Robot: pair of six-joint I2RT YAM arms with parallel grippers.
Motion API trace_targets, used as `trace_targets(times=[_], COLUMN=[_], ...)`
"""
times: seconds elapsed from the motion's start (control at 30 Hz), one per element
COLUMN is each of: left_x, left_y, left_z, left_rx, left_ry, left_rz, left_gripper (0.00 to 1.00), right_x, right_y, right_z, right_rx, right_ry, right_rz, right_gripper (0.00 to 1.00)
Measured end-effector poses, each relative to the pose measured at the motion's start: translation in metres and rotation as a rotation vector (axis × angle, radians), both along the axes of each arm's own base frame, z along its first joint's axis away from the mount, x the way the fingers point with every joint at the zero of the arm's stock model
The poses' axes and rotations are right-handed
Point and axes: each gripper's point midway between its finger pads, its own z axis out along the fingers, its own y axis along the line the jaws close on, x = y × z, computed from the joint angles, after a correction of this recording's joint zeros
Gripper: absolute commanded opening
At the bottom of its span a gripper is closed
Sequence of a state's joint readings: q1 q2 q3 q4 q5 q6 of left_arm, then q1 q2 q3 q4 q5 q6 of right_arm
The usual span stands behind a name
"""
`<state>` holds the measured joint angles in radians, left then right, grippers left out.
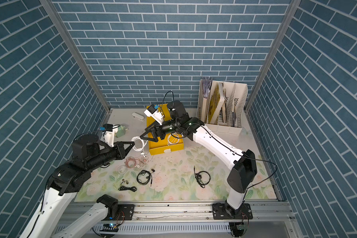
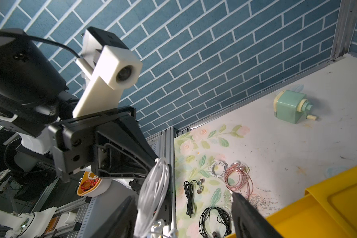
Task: Place the wired earphones into the drawer by color
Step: Pick up the wired earphones from the center of the board.
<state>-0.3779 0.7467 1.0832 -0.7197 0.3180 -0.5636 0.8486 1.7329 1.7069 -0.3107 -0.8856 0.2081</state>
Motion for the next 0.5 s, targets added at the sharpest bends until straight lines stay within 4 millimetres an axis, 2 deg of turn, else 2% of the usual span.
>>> trace_targets(times=[0.23,0.5], left_x=[0.002,0.004], left_y=[-0.001,-0.001], left_z=[-0.001,0.002], left_rx=[0.002,-0.004], left_ry=[0.001,-0.013], left_rz=[0.002,0.001], left_gripper=[0.0,0.0], right_x=[-0.008,-0.012], right_y=[-0.004,-0.003], right_z=[-0.006,-0.013], right_rx=[0.001,-0.009], right_ry=[0.015,0.029], right_rz=[0.025,0.038], right_gripper=[0.72,0.64])
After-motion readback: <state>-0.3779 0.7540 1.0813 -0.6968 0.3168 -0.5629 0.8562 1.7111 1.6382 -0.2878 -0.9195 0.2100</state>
